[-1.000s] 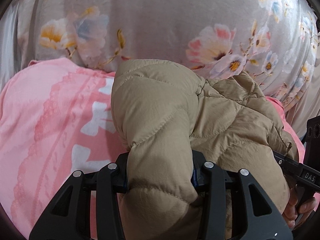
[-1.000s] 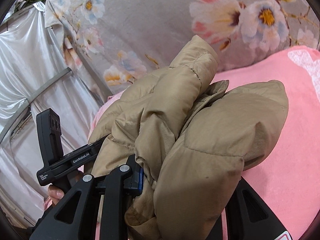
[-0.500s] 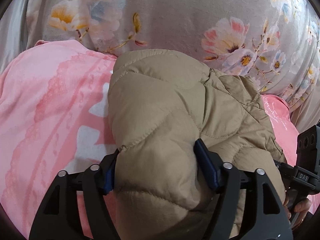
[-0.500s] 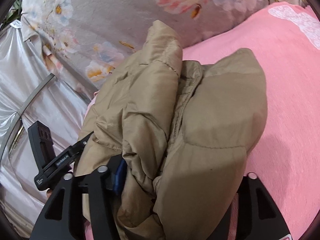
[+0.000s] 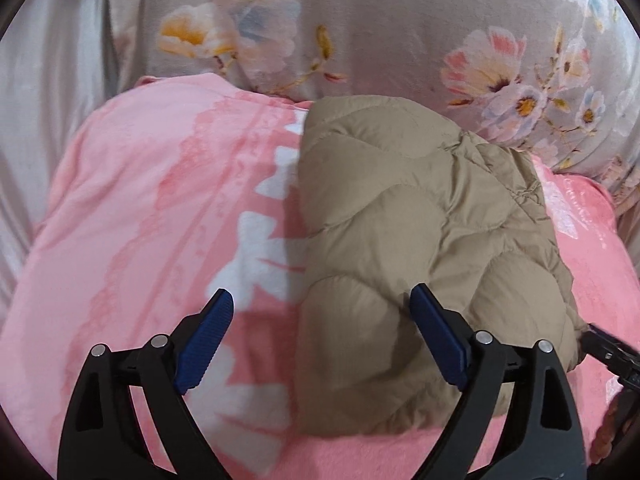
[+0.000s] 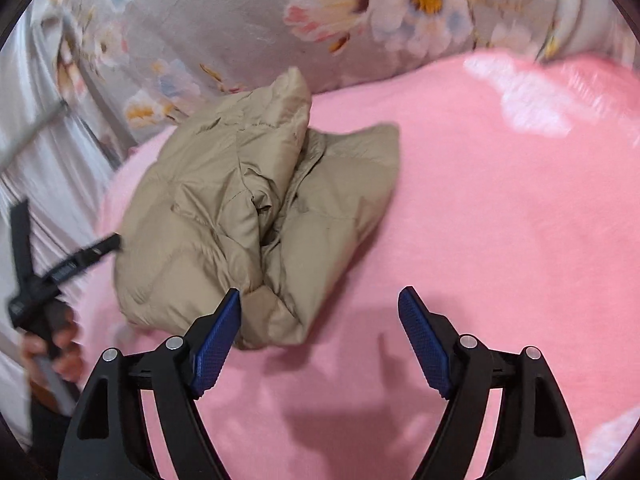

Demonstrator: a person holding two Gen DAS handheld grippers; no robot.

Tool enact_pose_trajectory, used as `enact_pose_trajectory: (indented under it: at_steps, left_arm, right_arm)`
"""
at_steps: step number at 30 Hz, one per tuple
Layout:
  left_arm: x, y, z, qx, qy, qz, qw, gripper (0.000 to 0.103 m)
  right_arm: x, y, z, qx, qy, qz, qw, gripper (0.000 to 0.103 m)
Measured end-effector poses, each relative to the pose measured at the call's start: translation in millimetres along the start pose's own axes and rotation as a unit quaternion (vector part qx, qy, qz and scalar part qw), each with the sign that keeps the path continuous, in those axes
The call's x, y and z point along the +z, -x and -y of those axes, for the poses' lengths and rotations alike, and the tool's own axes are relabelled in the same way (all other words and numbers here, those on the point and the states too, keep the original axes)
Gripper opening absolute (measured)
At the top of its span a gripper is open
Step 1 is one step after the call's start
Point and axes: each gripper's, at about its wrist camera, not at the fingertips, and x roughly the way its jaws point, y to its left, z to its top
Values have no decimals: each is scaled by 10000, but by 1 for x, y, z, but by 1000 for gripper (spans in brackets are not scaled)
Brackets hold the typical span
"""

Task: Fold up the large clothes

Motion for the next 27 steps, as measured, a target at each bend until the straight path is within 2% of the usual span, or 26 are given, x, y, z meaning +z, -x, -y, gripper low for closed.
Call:
enact_pose_trajectory:
  at_steps: [2, 3, 5, 8, 12, 16, 27]
  left_arm:
    - [3, 13, 2, 462, -31, 62, 9989, 88]
    - [7, 21, 5, 715, -73, 153, 9973, 88]
    - [15, 34, 16, 933, -156, 352, 9949, 88]
    - [21, 38, 33, 893, -183, 425, 9949, 91]
    - [20, 14, 54, 920, -167, 234, 9953, 91]
    - [10, -21, 56, 922, -33, -122, 9957, 91]
    - [-7, -48, 59, 932, 11, 32, 9956, 94]
  right_arm:
    - [3, 20, -21, -628, 358, 309, 9969, 63]
    - [6, 24, -31, -762, 479, 396, 9951, 59]
    - [15, 26, -51, -788, 592, 473, 9940, 34]
    - [32, 7, -67, -576, 556, 460, 9957, 10]
    - [48, -30, -84, -440, 595, 272, 9969, 8]
    - [41, -62, -94, -718, 782, 214, 9941, 7]
    - [29, -95, -77, -691, 610, 248, 9954, 7]
